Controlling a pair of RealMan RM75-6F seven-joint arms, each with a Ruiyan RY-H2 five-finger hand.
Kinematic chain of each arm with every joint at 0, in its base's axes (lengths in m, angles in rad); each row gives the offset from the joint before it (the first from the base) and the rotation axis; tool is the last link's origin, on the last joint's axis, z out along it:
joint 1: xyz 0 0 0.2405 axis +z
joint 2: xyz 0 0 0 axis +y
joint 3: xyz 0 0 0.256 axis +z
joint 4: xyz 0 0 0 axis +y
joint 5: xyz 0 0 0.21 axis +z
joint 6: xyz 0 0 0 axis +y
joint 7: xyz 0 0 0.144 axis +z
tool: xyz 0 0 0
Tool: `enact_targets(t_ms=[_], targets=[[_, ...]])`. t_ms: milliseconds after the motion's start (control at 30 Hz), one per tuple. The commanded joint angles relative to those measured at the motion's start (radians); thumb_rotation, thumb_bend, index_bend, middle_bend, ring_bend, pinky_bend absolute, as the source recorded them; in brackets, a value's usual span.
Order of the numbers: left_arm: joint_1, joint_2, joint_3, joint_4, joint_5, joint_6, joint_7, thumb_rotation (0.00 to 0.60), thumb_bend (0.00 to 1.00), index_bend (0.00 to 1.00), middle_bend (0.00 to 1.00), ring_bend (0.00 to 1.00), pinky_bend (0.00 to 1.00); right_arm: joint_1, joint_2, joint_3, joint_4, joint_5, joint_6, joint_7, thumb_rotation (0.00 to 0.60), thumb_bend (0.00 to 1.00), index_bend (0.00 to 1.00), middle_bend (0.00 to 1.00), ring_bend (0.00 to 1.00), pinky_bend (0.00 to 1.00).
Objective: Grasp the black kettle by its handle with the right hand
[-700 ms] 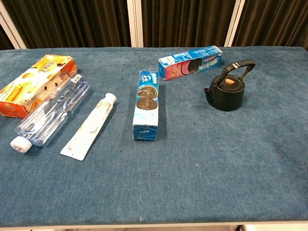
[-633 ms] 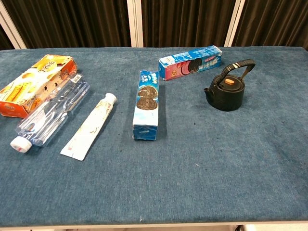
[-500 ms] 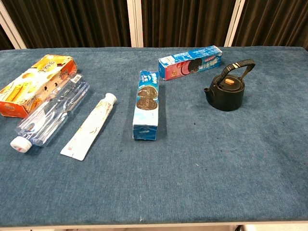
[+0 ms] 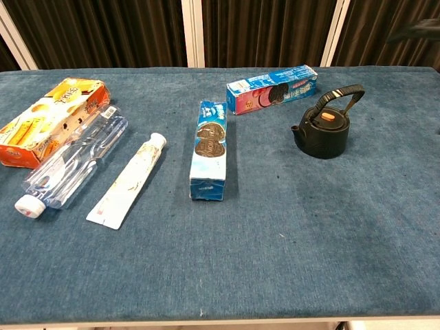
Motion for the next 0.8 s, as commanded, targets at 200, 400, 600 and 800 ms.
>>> enact_targets(t_ms=[200,400,600,800], targets=[[-0.001,0.003,-0.002,-0.005,-0.017,-0.013,0.008,0.600,0.05,0.15,0.11,0.00,0.00,0.202,-0.119,0.050,0.122,0.182,-0.181,-0.154,0.600,0.08,0.33,0.28,0.22,0.11],[-0.009,0.004,-0.007,-0.010,-0.025,-0.025,0.016,0.600,0.05,0.15,0.11,0.00,0.00,0.253,-0.162,0.037,0.181,0.181,-0.205,-0.153,0.600,0.08,0.42,0.34,0.28,0.14],[-0.014,0.004,-0.010,-0.012,-0.034,-0.037,0.021,0.600,0.05,0.15,0.11,0.00,0.00,0.283,-0.185,0.019,0.219,0.199,-0.215,-0.158,0.600,0.08,0.46,0.37,0.32,0.15],[-0.016,0.001,-0.010,-0.008,-0.041,-0.045,0.021,0.600,0.05,0.15,0.11,0.00,0.00,0.304,-0.198,0.004,0.239,0.215,-0.220,-0.160,0.600,0.08,0.50,0.41,0.36,0.16]])
